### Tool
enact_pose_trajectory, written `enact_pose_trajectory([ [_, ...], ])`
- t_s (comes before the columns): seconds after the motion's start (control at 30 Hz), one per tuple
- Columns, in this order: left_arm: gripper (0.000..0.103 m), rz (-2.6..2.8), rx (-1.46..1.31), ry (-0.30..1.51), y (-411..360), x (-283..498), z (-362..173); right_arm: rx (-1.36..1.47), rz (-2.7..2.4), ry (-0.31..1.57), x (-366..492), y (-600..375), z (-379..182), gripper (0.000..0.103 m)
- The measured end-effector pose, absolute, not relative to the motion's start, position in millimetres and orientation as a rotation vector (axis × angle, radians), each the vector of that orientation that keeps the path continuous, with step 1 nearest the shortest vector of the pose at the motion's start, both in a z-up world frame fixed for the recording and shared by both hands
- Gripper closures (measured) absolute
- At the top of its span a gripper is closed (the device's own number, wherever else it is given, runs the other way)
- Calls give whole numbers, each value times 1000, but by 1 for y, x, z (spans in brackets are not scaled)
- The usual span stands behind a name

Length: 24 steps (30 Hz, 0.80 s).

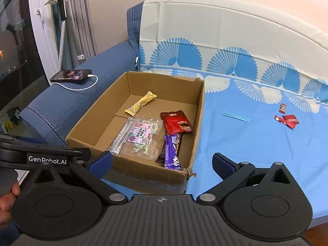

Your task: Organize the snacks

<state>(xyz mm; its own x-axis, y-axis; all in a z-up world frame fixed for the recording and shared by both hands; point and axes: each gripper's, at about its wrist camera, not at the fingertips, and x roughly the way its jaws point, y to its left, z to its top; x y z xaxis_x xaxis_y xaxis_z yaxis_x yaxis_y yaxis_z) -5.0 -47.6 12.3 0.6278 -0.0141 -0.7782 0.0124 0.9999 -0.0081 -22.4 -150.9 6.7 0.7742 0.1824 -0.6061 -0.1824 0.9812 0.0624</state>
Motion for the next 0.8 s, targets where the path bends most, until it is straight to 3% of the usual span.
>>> enact_pose_trajectory([
  [0.8, 0, -11, 37, 866, -56, -17, 20, 15, 197, 632, -35, -157, 11, 0],
])
